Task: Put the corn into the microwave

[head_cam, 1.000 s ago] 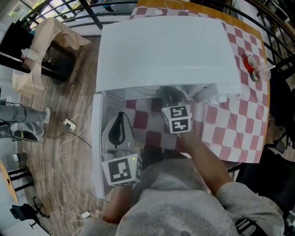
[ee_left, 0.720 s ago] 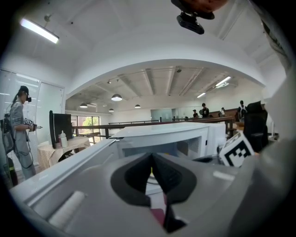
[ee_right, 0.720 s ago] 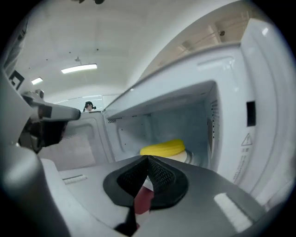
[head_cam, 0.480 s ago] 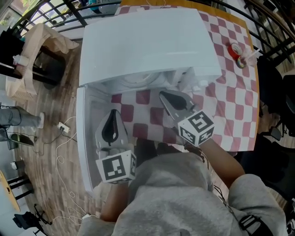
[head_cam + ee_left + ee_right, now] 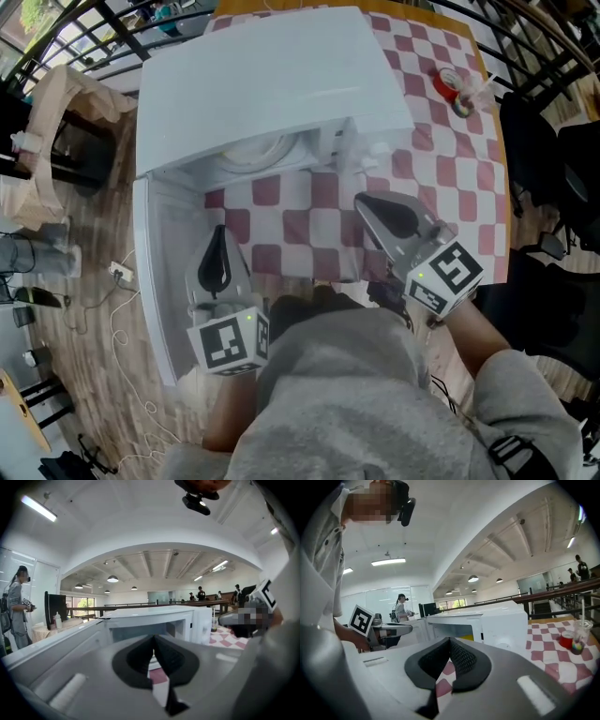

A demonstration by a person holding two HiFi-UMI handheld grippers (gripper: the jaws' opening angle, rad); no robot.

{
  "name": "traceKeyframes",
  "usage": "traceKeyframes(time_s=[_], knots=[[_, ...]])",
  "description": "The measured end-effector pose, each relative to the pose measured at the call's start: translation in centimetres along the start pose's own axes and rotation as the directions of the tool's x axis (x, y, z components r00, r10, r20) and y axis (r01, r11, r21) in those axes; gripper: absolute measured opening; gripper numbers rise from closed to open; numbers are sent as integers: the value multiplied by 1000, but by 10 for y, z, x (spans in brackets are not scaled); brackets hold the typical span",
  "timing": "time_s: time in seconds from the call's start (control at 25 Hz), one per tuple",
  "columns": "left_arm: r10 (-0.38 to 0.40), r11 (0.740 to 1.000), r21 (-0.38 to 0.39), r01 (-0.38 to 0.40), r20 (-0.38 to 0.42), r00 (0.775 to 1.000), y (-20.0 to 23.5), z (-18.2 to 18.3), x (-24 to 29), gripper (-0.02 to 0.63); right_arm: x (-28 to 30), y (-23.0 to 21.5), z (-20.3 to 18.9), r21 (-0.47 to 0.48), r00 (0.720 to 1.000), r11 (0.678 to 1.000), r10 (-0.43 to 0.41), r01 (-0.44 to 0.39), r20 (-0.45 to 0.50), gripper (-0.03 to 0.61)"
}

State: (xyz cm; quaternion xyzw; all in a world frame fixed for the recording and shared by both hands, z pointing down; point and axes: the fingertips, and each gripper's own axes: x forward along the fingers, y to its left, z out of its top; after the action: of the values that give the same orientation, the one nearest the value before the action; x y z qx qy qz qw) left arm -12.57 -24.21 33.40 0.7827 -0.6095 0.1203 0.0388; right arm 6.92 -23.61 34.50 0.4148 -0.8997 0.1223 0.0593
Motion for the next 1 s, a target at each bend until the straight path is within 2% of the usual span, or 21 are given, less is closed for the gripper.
traceKeyframes(time_s=[0.28, 0.52, 1.0], knots=[[-57, 998, -4, 57, 22, 998, -14, -3, -24, 11, -32, 15, -10, -9, 992, 992, -124, 124, -26, -3], [-79, 997, -7, 79, 50, 996, -23, -7, -77, 11, -63, 53, -17, 9, 987, 987, -160, 160, -20, -2], [-10, 1000, -4, 11, 120, 993, -27, -19, -219, 11, -136, 150, -30, 0, 987, 987, -160, 160, 18, -3]])
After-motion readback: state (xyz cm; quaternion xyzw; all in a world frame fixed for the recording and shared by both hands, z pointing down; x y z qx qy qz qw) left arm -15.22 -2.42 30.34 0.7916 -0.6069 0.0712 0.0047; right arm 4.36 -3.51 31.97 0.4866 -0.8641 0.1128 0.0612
